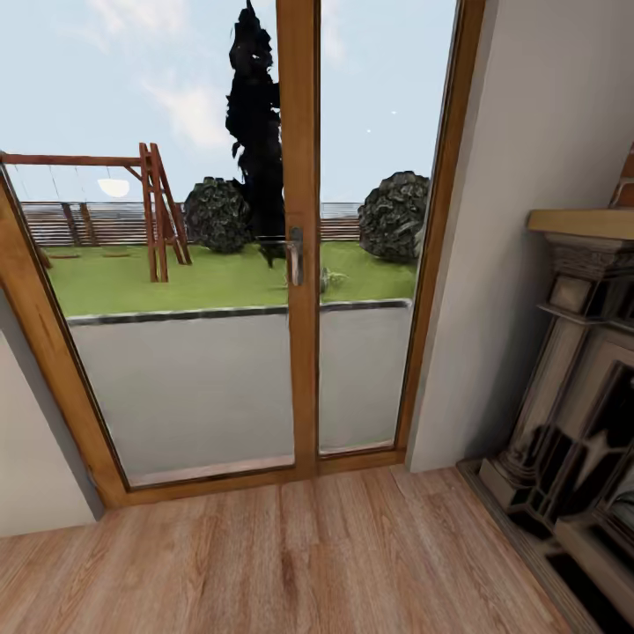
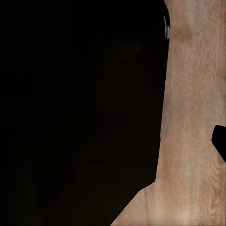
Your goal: Turn on the radio receiver that's on the table in the living room.
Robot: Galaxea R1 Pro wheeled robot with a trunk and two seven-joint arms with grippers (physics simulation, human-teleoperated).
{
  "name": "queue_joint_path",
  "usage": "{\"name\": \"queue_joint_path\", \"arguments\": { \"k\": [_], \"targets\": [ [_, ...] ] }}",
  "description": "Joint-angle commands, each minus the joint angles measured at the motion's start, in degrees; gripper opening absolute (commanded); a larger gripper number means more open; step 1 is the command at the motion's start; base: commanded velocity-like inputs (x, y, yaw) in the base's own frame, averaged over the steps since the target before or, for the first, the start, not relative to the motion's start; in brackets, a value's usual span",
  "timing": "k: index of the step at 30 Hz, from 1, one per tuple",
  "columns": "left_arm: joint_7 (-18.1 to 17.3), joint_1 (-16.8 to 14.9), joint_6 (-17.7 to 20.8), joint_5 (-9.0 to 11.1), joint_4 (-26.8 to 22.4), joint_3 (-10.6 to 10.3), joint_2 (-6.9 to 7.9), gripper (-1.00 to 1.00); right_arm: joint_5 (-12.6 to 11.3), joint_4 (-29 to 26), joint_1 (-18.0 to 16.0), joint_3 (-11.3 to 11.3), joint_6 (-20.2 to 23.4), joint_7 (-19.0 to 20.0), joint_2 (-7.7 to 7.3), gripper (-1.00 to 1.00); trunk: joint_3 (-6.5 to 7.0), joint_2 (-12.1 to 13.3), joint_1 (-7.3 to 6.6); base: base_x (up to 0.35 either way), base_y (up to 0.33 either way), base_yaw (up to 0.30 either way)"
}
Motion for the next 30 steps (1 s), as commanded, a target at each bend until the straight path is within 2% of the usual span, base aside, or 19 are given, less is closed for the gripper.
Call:
{"name": "queue_joint_path", "arguments": {
  "k": [1,4,13,30],
  "targets": [
    [-0.12,0.31,-0.3,0.3,-0.3,0.3,-0.33,1.0,0.3,0.1,-0.33,0.31,0.09,0.08,0.18,1.0,0.0,0.01,0.01,0.0,0.0,0.0],
    [-0.11,1.21,-0.52,0.37,-1.22,0.31,-0.35,1.0,0.58,0.09,-1.21,0.4,0.13,0.08,0.18,1.0,0.0,0.01,0.01,0.0,0.0,0.0],
    [-0.09,1.79,-1.42,0.82,-1.84,0.29,-0.34,1.0,0.34,0.07,-0.8,0.08,-2.22,-0.44,-0.02,1.0,0.04,0.01,0.01,0.0,0.0,-0.025],
    [-0.08,1.82,-1.61,0.52,-2.09,-0.29,0.22,1.0,-0.03,0.07,-0.72,-0.11,-4.09,-0.66,0.07,1.0,0.7,0.01,0.01,0.0,0.0,-0.239]
  ]
}}
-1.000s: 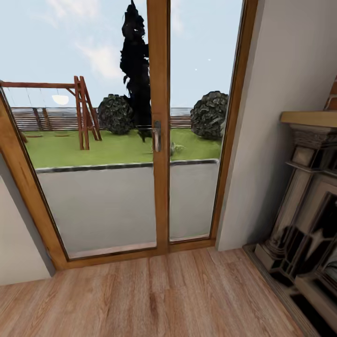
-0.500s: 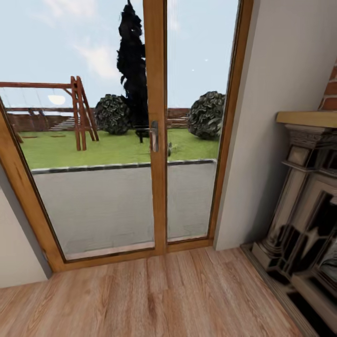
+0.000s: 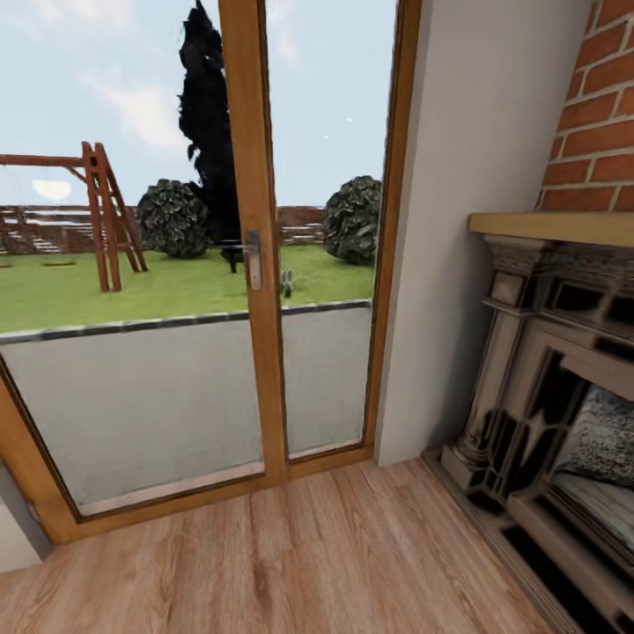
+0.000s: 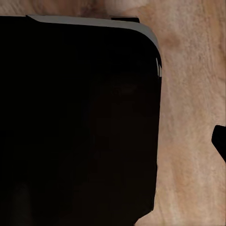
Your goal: Turn on the radio receiver that's on the table in the living room.
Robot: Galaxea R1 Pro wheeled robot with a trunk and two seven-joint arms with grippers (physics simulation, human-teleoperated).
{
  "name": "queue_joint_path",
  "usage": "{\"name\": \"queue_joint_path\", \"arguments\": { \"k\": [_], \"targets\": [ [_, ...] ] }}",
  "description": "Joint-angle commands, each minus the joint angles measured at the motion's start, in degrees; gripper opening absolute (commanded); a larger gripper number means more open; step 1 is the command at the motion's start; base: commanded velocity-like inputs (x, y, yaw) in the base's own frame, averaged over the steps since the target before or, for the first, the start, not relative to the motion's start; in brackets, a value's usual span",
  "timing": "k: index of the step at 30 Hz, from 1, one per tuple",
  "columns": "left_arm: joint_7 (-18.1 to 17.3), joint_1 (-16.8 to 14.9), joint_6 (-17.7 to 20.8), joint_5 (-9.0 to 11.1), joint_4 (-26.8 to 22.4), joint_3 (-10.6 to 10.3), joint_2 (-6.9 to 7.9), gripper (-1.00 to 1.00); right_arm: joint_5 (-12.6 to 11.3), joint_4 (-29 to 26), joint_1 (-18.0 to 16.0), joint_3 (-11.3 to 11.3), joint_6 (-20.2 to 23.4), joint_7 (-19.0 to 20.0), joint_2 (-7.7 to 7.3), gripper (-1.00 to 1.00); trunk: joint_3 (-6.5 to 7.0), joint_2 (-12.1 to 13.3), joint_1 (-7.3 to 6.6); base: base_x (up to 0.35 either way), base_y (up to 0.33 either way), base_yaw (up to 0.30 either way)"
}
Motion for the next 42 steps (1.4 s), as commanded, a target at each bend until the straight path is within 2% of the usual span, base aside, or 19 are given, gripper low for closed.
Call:
{"name": "queue_joint_path", "arguments": {
  "k": [1,20,34,42],
  "targets": [
    [0.0,0.0,-0.01,0.0,0.0,0.0,-0.01,1.0,0.0,0.0,0.01,0.0,-0.13,0.01,0.01,1.0,0.04,0.0,0.0,0.0,0.0,-0.263],
    [0.0,0.0,0.01,-0.03,0.01,-0.09,-0.03,1.0,-0.13,0.0,0.0,-0.06,-1.4,0.03,-0.13,1.0,0.62,0.0,0.0,0.0,0.0,-0.266],
    [0.0,0.0,0.0,-0.03,0.0,-0.09,-0.04,1.0,0.36,0.0,0.01,0.17,-1.48,0.54,-0.34,1.0,0.43,0.0,0.0,0.0,0.0,-0.284],
    [0.0,0.0,-0.01,-0.03,0.01,-0.09,-0.04,1.0,-0.17,0.0,0.02,0.05,-1.54,0.56,-0.82,1.0,0.26,0.0,0.0,0.0,0.0,-0.286]
  ]
}}
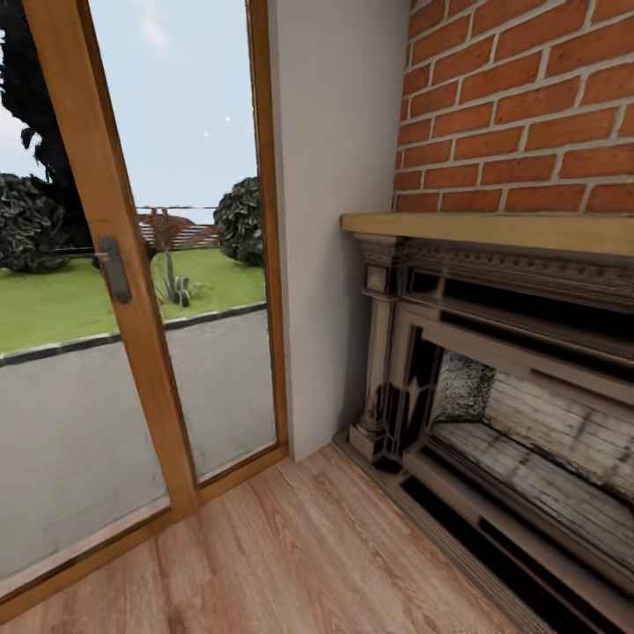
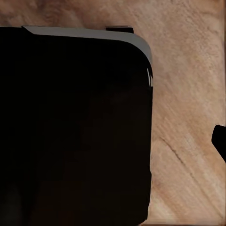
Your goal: Turn on the radio receiver that's on the table in the living room.
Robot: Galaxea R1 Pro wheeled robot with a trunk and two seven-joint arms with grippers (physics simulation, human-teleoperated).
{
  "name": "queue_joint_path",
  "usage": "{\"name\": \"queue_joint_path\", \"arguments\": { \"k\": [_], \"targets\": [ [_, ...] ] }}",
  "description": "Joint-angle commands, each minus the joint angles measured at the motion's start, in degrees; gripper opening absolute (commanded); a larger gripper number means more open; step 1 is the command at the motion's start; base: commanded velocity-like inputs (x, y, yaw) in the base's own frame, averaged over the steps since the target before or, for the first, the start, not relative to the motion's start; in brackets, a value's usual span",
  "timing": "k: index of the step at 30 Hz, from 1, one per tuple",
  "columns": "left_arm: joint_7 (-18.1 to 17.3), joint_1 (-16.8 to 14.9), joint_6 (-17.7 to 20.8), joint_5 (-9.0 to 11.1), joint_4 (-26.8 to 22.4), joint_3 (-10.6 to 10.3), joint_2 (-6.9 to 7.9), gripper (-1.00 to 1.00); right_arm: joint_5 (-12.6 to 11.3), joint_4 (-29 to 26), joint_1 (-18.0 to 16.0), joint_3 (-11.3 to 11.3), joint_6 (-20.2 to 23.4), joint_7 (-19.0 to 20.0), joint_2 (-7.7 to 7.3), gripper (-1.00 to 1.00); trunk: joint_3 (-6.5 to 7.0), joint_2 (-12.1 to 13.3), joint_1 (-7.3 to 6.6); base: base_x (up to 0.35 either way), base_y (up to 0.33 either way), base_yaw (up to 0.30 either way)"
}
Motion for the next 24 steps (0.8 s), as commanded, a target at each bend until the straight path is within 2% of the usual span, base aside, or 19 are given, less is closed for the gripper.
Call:
{"name": "queue_joint_path", "arguments": {
  "k": [1,24],
  "targets": [
    [0.0,0.0,0.0,0.0,-0.02,0.0,0.0,1.0,-0.03,0.0,0.0,-0.02,0.0,0.0,-0.05,1.0,-0.02,0.0,0.0,0.0,0.0,-0.287],
    [0.0,0.0,-0.01,0.0,0.0,0.0,0.0,1.0,-0.09,0.0,0.0,-0.06,0.0,0.0,-0.14,1.0,-0.23,0.0,0.0,0.0,0.0,-0.288]
  ]
}}
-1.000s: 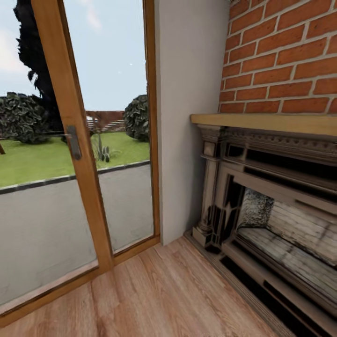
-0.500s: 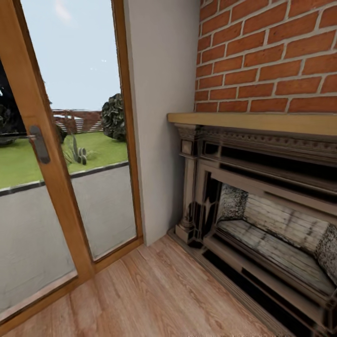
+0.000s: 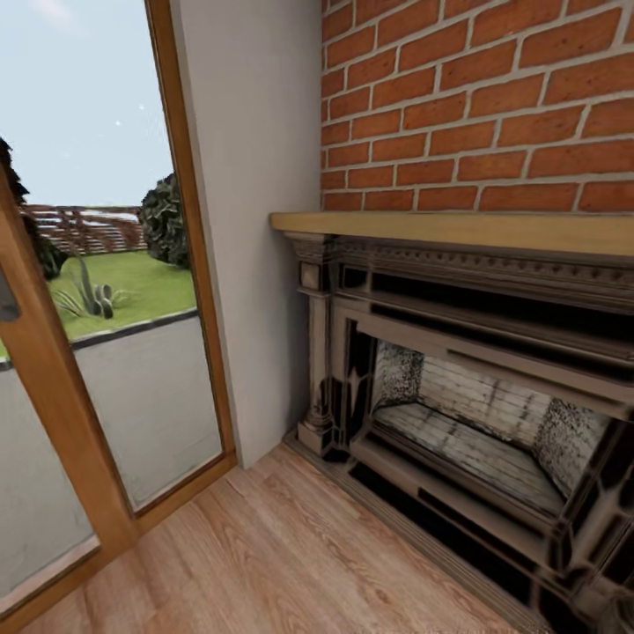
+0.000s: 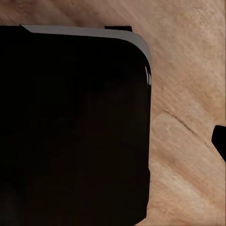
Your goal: Turn on the radio receiver that's on the table in the living room.
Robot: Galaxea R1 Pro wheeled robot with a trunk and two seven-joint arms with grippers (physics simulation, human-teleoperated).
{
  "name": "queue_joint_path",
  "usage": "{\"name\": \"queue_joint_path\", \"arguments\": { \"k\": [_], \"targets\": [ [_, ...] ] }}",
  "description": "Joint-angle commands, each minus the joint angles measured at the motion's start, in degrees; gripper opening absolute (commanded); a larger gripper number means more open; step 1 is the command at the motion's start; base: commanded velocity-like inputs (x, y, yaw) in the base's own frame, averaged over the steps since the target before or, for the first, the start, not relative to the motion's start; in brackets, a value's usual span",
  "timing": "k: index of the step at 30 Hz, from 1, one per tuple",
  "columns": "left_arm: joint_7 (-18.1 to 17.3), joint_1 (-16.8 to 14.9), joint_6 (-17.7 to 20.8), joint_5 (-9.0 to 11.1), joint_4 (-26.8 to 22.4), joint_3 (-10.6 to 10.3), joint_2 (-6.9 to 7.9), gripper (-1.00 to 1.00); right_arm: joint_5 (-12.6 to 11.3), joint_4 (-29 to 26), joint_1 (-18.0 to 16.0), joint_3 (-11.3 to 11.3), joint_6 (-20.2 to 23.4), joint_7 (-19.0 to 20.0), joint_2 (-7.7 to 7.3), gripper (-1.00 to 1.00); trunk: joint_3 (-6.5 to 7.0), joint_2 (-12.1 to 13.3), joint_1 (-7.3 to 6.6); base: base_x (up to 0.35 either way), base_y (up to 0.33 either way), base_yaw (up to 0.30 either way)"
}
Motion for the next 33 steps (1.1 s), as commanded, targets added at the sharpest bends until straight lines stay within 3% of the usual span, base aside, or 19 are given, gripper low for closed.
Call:
{"name": "queue_joint_path", "arguments": {
  "k": [1,33],
  "targets": [
    [0.0,0.0,0.0,0.0,0.0,0.0,0.0,1.0,0.0,0.0,0.0,0.0,0.0,0.0,0.0,1.0,0.0,0.0,0.0,0.0,0.0,-0.289],
    [0.0,0.0,0.01,0.0,0.0,0.0,0.0,1.0,0.47,0.0,0.0,0.0,0.0,0.0,0.13,1.0,0.0,0.0,0.0,0.0,0.0,-0.289]
  ]
}}
